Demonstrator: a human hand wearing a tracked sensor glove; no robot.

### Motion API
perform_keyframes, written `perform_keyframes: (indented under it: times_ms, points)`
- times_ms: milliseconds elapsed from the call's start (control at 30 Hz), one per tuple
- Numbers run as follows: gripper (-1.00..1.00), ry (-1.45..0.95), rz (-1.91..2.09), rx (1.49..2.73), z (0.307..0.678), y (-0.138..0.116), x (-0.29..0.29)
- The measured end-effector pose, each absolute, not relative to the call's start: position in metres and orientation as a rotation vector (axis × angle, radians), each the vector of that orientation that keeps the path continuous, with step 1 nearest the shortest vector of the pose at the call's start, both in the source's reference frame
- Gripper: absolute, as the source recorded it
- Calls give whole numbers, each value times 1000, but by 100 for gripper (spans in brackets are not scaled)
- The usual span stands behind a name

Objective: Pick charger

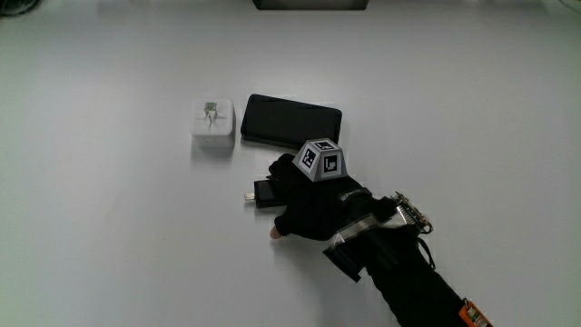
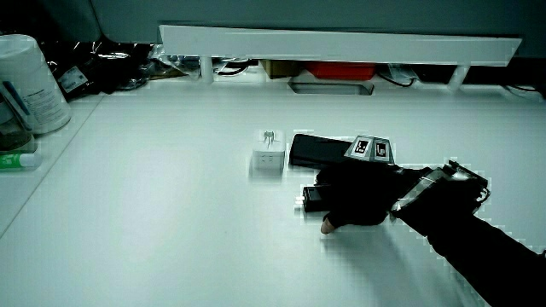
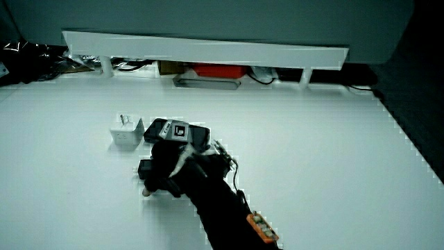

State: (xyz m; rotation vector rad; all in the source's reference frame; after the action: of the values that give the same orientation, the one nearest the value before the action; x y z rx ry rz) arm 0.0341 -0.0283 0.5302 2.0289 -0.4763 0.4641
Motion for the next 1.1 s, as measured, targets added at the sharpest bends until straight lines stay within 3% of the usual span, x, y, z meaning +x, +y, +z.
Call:
perform_keyframes:
  times_ms: [667, 1100]
  points:
    - [100, -520, 482, 2207, 524, -28, 34]
    - [100, -553, 524, 2218, 511, -30, 38]
